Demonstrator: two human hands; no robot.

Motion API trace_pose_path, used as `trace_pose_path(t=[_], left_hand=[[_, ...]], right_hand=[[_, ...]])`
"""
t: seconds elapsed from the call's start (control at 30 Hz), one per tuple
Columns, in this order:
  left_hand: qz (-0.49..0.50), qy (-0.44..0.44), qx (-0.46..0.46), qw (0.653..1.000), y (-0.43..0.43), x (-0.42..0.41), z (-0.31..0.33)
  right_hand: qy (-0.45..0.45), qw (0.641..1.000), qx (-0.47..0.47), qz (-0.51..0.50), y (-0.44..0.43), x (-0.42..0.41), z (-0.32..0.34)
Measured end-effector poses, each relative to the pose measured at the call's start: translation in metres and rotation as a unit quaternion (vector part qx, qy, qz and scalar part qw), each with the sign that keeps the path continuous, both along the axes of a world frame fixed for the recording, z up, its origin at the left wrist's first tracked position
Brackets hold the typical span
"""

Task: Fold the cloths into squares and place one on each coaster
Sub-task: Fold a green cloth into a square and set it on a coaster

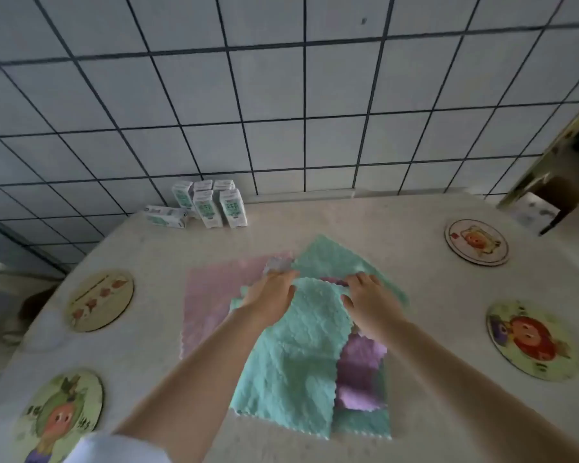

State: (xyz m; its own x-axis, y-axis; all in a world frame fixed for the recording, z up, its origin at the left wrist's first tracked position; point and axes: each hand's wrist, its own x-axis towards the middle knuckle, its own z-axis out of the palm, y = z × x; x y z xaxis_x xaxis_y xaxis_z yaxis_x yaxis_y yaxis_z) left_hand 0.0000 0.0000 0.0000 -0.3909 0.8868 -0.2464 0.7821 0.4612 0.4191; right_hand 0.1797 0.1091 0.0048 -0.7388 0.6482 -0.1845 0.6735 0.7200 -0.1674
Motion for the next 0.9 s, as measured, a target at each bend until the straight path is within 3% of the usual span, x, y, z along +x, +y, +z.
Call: trace_pose_path(t=[0.23,0.57,0.9], left_hand=[[-0.062,-0.076,-0.019,0.995,0.034,-0.013,-0.023],[-0.117,0.004,-0.004,0.993,0.035,-0.035,-0.021],[-0.180,0.085,-0.008,0.980,-0.005,-0.055,0.017]], right_hand=[[0.033,0.999,0.010,0.028,0.007,-0.018,-0.020],[0.101,0.994,0.008,0.034,0.006,-0.015,-0.021],[0.240,0.962,-0.121,0.049,-0.035,-0.002,0.042]])
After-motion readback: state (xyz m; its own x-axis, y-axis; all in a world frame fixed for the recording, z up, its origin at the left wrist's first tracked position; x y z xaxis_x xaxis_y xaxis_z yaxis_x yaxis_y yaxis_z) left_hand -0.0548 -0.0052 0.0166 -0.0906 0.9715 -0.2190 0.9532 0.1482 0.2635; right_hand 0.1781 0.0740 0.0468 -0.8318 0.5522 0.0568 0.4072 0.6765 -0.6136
